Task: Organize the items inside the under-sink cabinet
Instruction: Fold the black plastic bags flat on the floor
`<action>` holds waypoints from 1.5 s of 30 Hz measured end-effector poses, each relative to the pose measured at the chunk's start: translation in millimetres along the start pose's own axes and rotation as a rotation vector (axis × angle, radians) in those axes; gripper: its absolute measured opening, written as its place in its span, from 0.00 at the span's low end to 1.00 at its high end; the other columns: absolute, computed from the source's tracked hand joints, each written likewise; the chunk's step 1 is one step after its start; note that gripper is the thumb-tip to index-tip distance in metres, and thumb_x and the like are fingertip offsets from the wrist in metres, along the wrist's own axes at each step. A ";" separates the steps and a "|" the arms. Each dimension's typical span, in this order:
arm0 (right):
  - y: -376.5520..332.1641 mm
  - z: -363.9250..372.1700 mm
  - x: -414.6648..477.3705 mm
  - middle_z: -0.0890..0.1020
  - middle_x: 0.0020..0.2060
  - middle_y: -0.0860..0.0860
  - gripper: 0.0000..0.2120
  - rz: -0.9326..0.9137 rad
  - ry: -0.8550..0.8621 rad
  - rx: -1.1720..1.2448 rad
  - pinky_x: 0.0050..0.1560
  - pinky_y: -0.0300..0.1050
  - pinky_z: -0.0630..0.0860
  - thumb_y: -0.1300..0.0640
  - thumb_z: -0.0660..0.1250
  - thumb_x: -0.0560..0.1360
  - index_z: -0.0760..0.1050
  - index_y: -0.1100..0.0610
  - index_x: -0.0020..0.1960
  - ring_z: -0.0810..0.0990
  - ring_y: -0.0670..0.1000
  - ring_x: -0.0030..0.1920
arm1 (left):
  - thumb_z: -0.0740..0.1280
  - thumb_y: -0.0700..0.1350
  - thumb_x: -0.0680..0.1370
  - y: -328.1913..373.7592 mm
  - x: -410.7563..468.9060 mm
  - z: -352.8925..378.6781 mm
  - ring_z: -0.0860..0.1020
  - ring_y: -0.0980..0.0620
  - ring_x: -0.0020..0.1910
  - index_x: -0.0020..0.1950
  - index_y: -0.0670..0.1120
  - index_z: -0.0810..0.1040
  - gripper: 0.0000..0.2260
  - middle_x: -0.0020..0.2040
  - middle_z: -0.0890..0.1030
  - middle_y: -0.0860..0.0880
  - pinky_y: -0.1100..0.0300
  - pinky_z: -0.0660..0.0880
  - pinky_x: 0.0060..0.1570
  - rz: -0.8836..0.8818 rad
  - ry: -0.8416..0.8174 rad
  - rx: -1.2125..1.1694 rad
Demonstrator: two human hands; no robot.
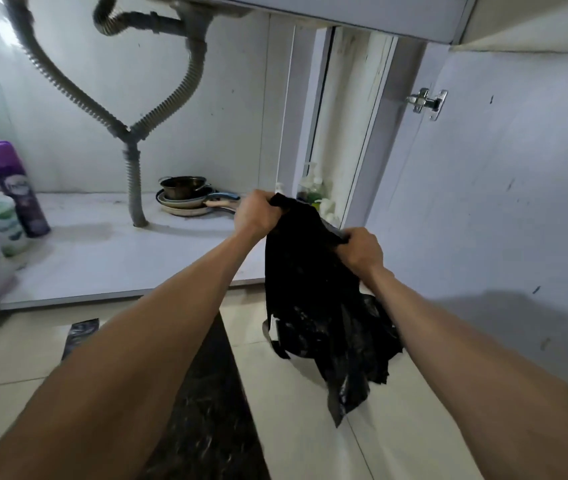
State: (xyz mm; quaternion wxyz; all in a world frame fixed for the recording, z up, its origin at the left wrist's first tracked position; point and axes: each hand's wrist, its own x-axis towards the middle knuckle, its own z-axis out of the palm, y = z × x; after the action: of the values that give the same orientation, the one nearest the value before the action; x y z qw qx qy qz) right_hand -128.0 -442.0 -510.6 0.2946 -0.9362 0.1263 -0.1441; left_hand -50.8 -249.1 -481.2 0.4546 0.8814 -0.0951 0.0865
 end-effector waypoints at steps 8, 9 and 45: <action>-103.3 7.0 12.4 0.76 0.30 0.52 0.13 -0.301 -0.008 -0.090 0.29 0.42 0.62 0.55 0.66 0.75 0.73 0.55 0.32 0.77 0.57 0.36 | 0.75 0.53 0.69 -39.8 -17.5 -102.4 0.74 0.45 0.62 0.71 0.50 0.67 0.33 0.62 0.76 0.46 0.51 0.73 0.57 0.044 0.202 0.159; -117.8 10.1 14.0 0.78 0.34 0.54 0.10 -0.361 -0.032 -0.152 0.31 0.43 0.64 0.55 0.67 0.74 0.77 0.58 0.36 0.79 0.59 0.40 | 0.76 0.53 0.68 -39.8 -19.7 -117.0 0.72 0.46 0.64 0.74 0.51 0.62 0.38 0.65 0.73 0.47 0.48 0.72 0.59 0.081 0.249 0.173; -246.8 107.2 41.5 0.70 0.27 0.52 0.12 -0.743 0.218 -0.259 0.32 0.45 0.58 0.63 0.61 0.71 0.64 0.55 0.31 0.68 0.58 0.31 | 0.61 0.33 0.76 -128.5 -1.5 -299.6 0.81 0.39 0.43 0.72 0.39 0.62 0.24 0.45 0.81 0.41 0.54 0.67 0.36 0.126 0.364 1.255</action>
State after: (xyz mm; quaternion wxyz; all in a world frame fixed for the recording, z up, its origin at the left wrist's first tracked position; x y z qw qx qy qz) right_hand -15.3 -204.0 -441.6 0.0871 -0.9267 -0.1727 -0.3221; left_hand -40.4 69.1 -411.1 -0.1429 0.9432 0.0003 0.2998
